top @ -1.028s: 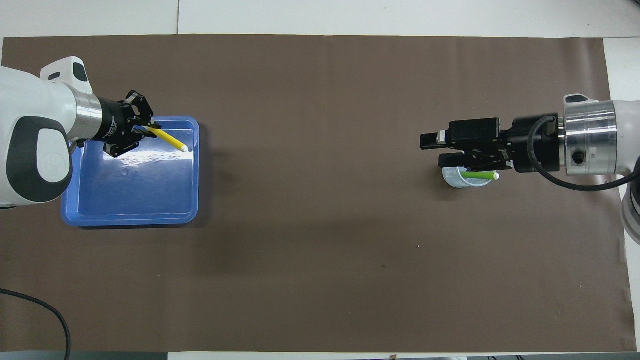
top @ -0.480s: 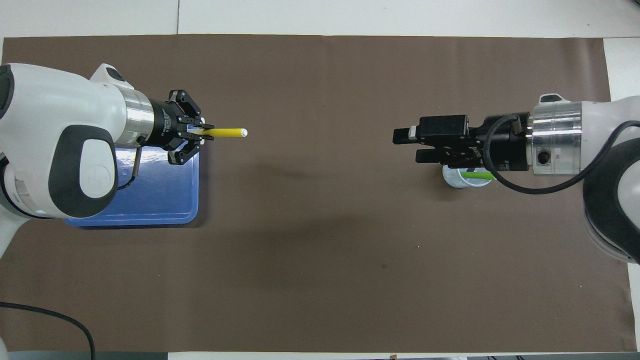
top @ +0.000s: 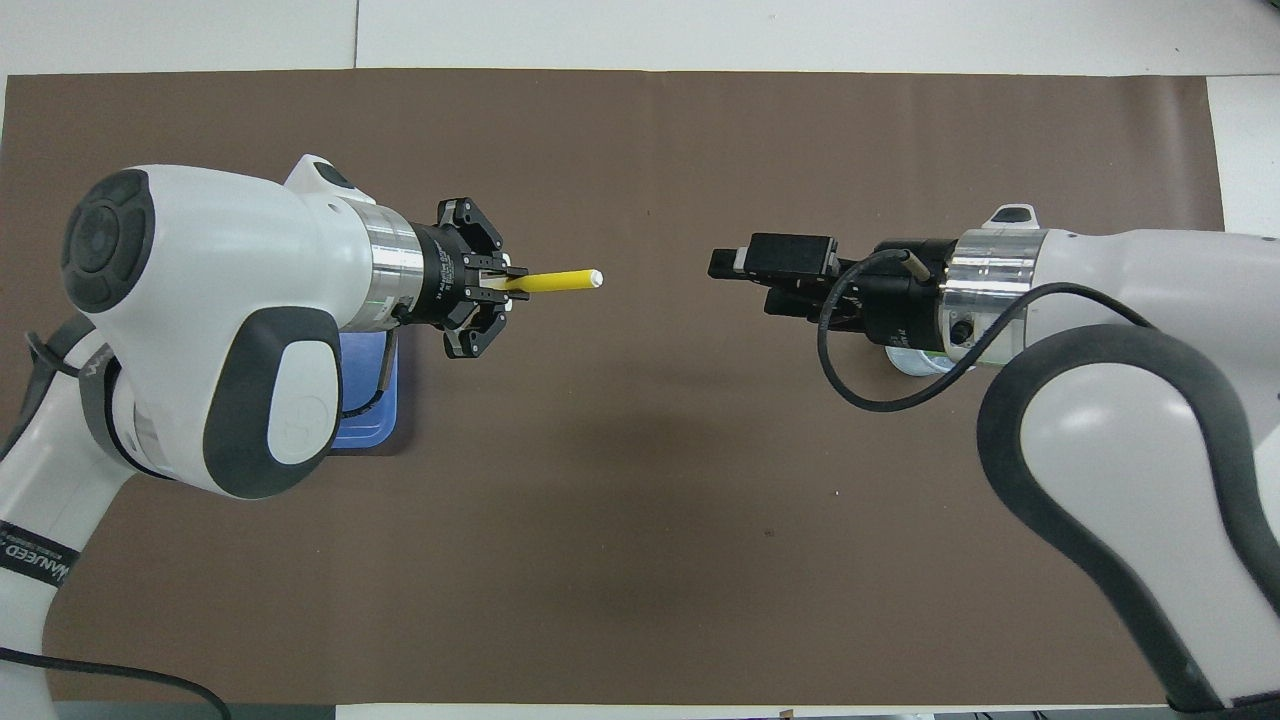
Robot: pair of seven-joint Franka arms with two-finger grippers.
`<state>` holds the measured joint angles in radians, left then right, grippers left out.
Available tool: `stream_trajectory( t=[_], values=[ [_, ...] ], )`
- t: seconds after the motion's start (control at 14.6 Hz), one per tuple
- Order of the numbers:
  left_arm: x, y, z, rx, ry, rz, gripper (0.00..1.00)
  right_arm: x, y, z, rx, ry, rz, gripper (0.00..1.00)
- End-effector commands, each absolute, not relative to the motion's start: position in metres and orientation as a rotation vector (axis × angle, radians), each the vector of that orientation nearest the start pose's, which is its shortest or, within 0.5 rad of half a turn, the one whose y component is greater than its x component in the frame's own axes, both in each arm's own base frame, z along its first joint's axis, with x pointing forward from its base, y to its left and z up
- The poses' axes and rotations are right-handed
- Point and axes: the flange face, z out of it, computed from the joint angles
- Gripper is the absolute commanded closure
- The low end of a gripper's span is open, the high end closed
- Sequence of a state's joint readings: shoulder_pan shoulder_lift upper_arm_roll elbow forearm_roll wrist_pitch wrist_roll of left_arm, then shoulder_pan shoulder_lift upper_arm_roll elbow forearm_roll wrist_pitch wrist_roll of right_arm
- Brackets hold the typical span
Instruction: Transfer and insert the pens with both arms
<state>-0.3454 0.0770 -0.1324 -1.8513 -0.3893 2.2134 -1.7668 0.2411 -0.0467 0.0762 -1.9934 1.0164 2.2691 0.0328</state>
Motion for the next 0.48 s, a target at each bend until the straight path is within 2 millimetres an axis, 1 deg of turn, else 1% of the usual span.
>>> stream_trajectory(
  t=[0.0,0.14,0.34,0.41],
  values=[
    [0.521,-0.319,0.521,-2.591,-2.443,0.39,1.0,0.539,0.221,0.515,-2.205,0.343,-0.174,0.0],
    [0.514,-0.335,0.525,-2.598,-2.488,0.385,1.0,0.536,0.229,0.515,-2.207,0.329,-0.17,0.0],
    [0.504,-0.352,0.526,-2.604,-2.49,0.401,1.0,0.536,0.229,0.51,-2.213,0.328,-0.168,0.15],
    [0.501,-0.356,0.527,-2.607,-2.49,0.406,1.0,0.538,0.228,0.508,-2.213,0.339,-0.172,0.25]
  ],
)
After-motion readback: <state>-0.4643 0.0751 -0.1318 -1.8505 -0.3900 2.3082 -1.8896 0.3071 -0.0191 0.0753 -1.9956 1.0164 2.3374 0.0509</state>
